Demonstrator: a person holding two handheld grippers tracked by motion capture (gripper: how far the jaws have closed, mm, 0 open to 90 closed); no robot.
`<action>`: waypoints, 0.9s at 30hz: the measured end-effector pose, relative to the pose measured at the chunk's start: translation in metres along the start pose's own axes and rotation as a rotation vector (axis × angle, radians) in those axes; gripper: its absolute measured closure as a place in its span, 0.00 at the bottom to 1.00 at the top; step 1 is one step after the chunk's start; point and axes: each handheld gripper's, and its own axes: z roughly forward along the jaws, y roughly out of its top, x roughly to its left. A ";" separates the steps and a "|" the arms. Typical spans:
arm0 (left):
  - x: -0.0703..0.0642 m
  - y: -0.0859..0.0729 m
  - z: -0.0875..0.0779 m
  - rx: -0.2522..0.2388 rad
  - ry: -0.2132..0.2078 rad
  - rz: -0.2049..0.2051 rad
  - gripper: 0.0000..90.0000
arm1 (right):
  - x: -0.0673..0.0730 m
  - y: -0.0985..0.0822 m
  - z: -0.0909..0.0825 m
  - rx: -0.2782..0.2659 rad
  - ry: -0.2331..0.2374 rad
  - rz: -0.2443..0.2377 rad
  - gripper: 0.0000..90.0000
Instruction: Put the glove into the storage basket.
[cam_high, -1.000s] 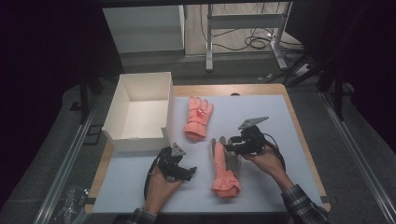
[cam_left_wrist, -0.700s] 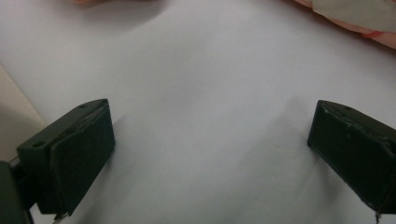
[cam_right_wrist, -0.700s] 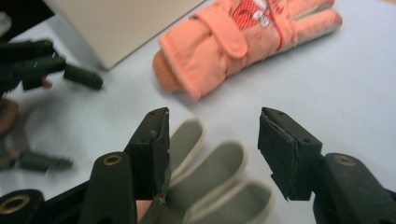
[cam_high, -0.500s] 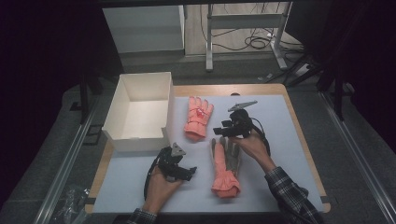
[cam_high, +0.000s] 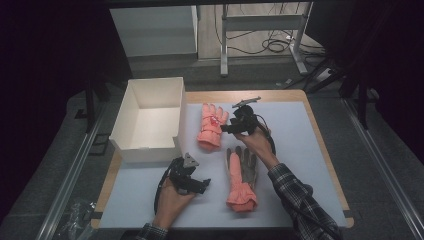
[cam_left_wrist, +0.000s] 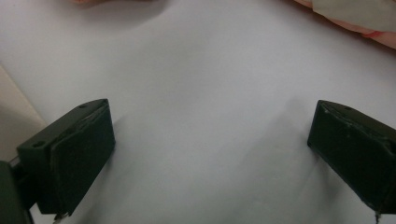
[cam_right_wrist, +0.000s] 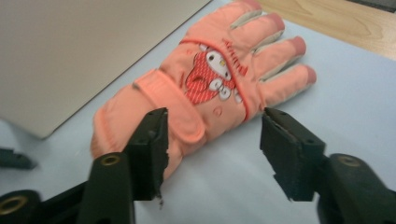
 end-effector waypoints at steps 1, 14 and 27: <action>0.000 0.000 0.000 -0.002 -0.001 -0.003 0.01 | -0.001 0.002 0.002 0.000 0.003 0.006 0.52; 0.000 0.000 0.000 -0.002 0.000 0.000 0.01 | -0.003 0.019 0.038 0.017 -0.013 -0.008 0.62; 0.000 0.000 0.000 -0.001 0.000 -0.001 0.01 | -0.005 0.021 0.079 0.092 -0.013 0.001 0.68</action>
